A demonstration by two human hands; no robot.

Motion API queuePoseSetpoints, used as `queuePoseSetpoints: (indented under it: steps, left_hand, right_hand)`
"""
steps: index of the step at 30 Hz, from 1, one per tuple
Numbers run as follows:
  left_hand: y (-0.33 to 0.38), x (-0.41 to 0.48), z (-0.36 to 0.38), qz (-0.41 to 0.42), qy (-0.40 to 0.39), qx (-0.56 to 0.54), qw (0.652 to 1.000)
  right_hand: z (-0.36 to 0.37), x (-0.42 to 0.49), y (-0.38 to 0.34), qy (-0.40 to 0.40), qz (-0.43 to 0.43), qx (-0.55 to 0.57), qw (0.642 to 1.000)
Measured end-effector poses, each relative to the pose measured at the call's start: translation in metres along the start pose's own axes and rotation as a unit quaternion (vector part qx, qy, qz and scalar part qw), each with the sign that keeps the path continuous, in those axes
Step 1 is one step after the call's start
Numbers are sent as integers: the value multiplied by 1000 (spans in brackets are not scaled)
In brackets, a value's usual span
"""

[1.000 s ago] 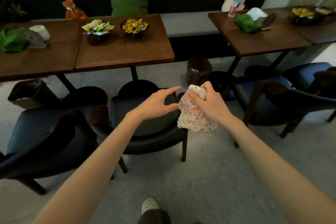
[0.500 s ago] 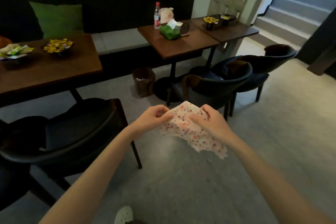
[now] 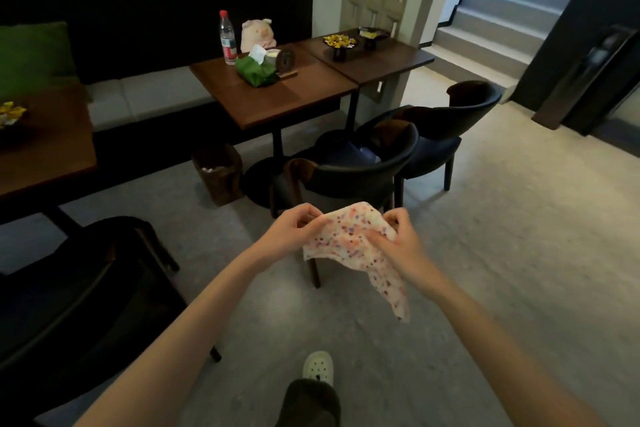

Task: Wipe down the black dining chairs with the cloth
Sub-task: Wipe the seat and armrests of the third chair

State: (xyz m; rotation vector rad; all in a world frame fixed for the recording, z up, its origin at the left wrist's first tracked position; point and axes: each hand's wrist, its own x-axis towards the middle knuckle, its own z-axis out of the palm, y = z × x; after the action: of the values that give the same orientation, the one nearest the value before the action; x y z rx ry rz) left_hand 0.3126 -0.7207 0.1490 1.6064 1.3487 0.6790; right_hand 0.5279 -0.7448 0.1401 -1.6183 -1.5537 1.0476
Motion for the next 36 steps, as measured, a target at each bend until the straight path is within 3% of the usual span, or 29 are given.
queuePoseSetpoints:
  steps: [4,9,21,30,33,36]
  left_hand:
    - [-10,84,9,-41,48,-49,997]
    - [-31,181,4,-149,86,-128,977]
    - [-92,332,40,-363,179,-278,871]
    - [-92,403,106,-448,283,-286,798]
    - [-79,423,126,-478,324,-315,753]
    - [-71,445,139,-496,404,-351,684]
  right_hand:
    - [-27,76,21,24,9,28,999]
    - [-69,174,43,50,58,-8,997]
    - [-118,389,128,141,203,-54,967]
    - [-143,517,184,13,271,-93,958]
    - [-150,537,190,-25,268,-106,957]
    - [-155,554,197,-41,296,-110,948]
